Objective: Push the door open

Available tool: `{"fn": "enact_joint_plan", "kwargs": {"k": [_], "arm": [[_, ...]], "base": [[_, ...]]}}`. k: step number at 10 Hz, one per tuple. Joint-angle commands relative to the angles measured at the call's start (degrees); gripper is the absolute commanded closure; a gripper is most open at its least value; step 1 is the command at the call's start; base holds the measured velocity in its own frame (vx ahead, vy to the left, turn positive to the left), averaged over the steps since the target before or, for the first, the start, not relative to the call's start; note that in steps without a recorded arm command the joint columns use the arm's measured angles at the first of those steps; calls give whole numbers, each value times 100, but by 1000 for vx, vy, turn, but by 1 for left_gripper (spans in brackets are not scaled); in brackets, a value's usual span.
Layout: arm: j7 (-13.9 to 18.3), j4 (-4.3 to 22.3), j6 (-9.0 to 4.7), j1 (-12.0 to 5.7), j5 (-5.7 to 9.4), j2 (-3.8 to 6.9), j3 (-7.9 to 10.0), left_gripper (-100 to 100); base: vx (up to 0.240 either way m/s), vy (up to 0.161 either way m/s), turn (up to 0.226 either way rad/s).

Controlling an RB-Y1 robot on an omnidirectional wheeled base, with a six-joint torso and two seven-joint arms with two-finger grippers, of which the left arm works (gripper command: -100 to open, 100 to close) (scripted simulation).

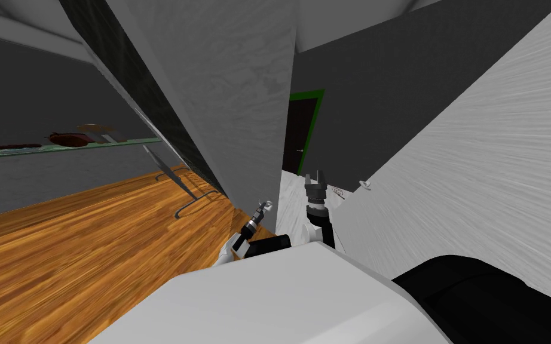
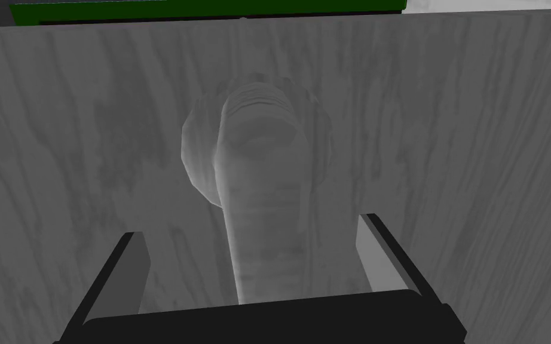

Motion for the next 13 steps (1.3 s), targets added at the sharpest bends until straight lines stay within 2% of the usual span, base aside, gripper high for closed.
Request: {"fn": "enact_joint_plan", "kwargs": {"k": [1,2,7,13], "arm": [[0,0,0,0,0,0,0,-100],[0,0,0,0,0,0,0,100],[0,0,0,0,0,0,0,100],[-186,73,36,-42,143,-19,330,100]], "base": [[88,-54,0],[-14,5,6],[-8,6,-7],[117,-148,34]]}}
